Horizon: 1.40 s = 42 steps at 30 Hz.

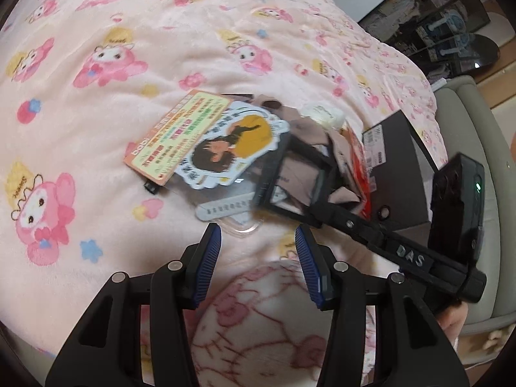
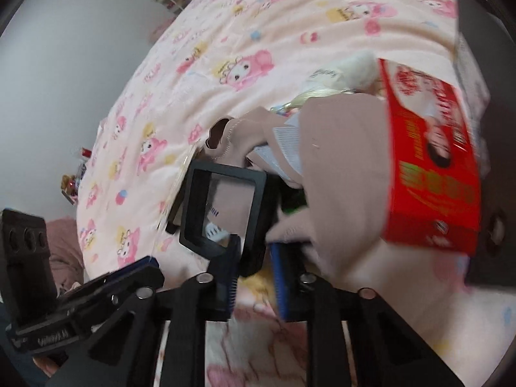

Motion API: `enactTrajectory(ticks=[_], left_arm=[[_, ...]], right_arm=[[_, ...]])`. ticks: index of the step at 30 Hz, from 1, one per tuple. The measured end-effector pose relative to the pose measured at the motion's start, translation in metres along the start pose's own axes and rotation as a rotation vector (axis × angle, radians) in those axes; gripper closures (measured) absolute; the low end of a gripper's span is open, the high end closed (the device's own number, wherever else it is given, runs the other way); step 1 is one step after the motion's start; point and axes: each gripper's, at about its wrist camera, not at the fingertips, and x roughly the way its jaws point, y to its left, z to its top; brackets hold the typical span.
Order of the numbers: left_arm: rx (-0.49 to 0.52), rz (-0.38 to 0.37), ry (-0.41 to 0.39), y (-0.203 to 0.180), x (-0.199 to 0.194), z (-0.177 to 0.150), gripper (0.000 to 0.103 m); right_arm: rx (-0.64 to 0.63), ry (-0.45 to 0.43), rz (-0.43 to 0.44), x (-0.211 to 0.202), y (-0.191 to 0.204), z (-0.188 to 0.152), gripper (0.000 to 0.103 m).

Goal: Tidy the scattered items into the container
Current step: 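Move the right gripper back toward the black frame and red booklet, then grasp the small black square frame with the right gripper and lift it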

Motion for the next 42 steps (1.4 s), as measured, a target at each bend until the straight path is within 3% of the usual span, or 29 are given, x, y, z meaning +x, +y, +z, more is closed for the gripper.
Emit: enactTrajectory(ticks=[3, 7, 12, 16, 18, 20, 21, 23, 24, 28, 34, 42], left_arm=[[0.043, -0.001, 0.001, -0.018, -0.002, 0.0, 0.055], [0.035, 0.058, -0.009, -0.027, 0.006, 0.012, 0.055], [-0.011, 0.064, 0.105, -0.011, 0.032, 0.026, 0.055], [-0.05, 0.056, 0.132, 0.005, 0.04, 0.035, 0.055], [-0.085, 0.014, 0.122, 0.012, 0.041, 0.039, 0.055], [-0.107, -0.01, 0.115, 0.018, 0.045, 0.043, 0.055], [-0.113, -0.003, 0.115, 0.019, 0.048, 0.044, 0.056], [-0.103, -0.007, 0.139, 0.018, 0.055, 0.045, 0.071], [-0.092, -0.012, 0.144, 0.015, 0.055, 0.043, 0.071], [-0.018, -0.027, 0.153, -0.007, 0.043, 0.031, 0.071], [0.115, -0.055, 0.158, -0.061, 0.018, -0.006, 0.071], [0.27, -0.126, 0.224, -0.144, 0.035, -0.056, 0.071]], right_arm=[[-0.031, -0.04, -0.017, -0.02, -0.001, -0.012, 0.093], [-0.011, -0.034, -0.036, -0.028, -0.012, -0.017, 0.093], [-0.008, -0.043, 0.018, -0.03, -0.007, -0.013, 0.093], [-0.007, -0.011, 0.019, -0.015, 0.0, -0.003, 0.088], [-0.016, -0.007, 0.005, -0.007, 0.002, 0.001, 0.08], [-0.024, 0.01, -0.011, 0.003, 0.001, 0.004, 0.079], [-0.023, 0.018, -0.009, 0.008, 0.0, 0.006, 0.079], [-0.032, 0.032, 0.019, 0.016, -0.002, 0.007, 0.083], [-0.035, 0.032, 0.031, 0.017, -0.002, 0.006, 0.086], [-0.052, 0.003, 0.045, 0.002, -0.004, -0.001, 0.087], [-0.062, -0.088, 0.046, -0.06, -0.01, -0.034, 0.087], [0.013, -0.198, 0.0, -0.14, -0.063, -0.092, 0.088]])
